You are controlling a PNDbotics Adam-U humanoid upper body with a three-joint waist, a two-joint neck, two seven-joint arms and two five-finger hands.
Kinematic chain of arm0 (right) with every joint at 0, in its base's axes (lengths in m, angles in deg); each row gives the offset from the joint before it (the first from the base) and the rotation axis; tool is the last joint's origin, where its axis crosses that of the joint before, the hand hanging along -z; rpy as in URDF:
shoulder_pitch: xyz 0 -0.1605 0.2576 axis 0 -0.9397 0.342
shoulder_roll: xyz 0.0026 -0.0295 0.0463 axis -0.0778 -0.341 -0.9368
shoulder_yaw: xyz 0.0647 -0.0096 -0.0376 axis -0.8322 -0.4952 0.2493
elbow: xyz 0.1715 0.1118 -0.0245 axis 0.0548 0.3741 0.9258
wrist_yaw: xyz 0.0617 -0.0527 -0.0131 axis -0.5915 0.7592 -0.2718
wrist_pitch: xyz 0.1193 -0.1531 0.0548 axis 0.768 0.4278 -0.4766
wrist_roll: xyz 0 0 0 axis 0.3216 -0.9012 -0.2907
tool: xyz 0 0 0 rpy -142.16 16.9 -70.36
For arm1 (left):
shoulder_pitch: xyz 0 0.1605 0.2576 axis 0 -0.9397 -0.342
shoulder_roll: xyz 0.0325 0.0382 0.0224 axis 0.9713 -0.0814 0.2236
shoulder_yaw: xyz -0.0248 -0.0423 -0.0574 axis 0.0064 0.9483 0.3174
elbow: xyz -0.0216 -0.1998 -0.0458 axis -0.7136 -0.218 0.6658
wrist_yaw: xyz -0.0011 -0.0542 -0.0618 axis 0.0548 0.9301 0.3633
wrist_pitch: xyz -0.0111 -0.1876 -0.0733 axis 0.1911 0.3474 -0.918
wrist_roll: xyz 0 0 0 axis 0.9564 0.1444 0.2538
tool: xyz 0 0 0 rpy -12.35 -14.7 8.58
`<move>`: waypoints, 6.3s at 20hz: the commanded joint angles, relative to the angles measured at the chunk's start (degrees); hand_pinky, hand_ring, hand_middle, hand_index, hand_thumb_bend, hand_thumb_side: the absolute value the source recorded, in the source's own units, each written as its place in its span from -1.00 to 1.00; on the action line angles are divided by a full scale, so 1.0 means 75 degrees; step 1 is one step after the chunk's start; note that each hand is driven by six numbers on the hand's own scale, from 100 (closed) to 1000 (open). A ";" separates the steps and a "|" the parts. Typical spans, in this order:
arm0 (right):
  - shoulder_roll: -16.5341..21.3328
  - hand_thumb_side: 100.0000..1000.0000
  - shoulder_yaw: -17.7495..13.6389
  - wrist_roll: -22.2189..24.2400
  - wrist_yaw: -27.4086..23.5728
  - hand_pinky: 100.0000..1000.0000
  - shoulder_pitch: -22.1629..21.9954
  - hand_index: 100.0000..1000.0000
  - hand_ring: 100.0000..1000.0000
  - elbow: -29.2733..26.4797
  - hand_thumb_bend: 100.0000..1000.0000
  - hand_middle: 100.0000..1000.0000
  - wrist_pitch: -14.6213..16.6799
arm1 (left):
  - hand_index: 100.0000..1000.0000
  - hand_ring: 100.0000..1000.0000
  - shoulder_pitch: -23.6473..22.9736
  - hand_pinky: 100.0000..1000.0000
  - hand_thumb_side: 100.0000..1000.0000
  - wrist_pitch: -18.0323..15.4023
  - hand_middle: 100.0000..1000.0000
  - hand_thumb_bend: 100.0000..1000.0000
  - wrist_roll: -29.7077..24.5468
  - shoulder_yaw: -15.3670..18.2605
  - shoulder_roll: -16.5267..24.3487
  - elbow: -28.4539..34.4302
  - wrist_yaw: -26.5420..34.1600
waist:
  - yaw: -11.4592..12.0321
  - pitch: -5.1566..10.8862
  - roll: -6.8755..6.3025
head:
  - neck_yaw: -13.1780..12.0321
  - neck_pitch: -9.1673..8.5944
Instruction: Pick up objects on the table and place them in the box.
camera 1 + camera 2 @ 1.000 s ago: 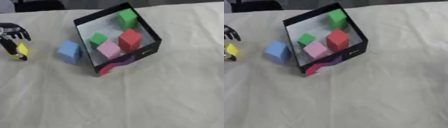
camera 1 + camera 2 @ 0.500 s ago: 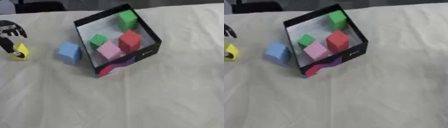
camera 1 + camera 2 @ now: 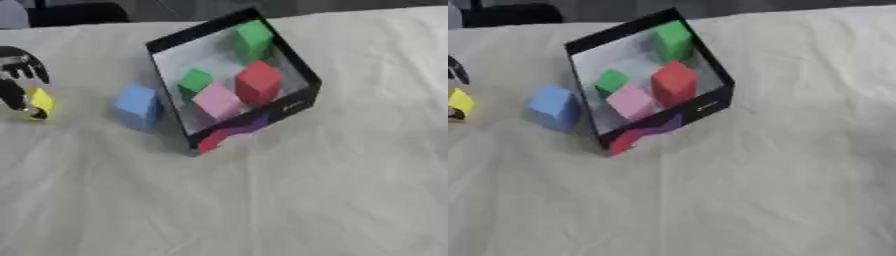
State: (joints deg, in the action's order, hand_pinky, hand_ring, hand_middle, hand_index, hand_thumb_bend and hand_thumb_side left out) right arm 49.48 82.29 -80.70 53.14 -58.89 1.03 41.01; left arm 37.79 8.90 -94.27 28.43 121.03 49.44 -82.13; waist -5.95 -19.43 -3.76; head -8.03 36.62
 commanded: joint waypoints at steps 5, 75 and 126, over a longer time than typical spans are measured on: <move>0.0165 0.06 -0.0123 0.0028 0.0015 0.42 0.0027 0.53 0.56 -0.0047 -0.70 0.33 0.0041 | 0.39 0.59 0.0118 0.59 -1.00 -0.0109 0.49 0.18 0.0079 0.0092 0.0406 0.0135 -0.0397 | -0.0005 0.0063 0.0002 | -0.0034 -0.0101; -0.0170 0.01 0.0090 0.0175 -0.0105 0.42 0.0570 0.52 0.54 -0.0080 -0.69 0.30 -0.0142 | 0.20 -0.15 0.2818 0.04 -1.00 -0.0489 -0.04 -0.05 0.1452 -0.1044 -0.3830 0.0511 -0.0332 | -0.0201 0.0791 -0.0024 | -0.0070 0.0468; 0.0190 0.01 -0.0004 0.0095 -0.0008 0.41 0.0239 0.51 0.53 -0.0027 -0.68 0.28 -0.0084 | 0.50 0.41 0.0658 0.54 -0.51 0.0072 0.36 0.49 -0.2265 -0.1876 0.0204 0.3837 0.2977 | -0.0108 0.0735 -0.0202 | 0.0523 0.0333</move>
State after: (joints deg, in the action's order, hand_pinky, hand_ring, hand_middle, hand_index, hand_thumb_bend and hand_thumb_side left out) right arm 48.68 82.69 -80.07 52.75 -57.80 1.41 40.30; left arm 42.12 9.64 -111.15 14.14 120.35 78.19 -59.37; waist -6.75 -15.66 -4.82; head -4.15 39.65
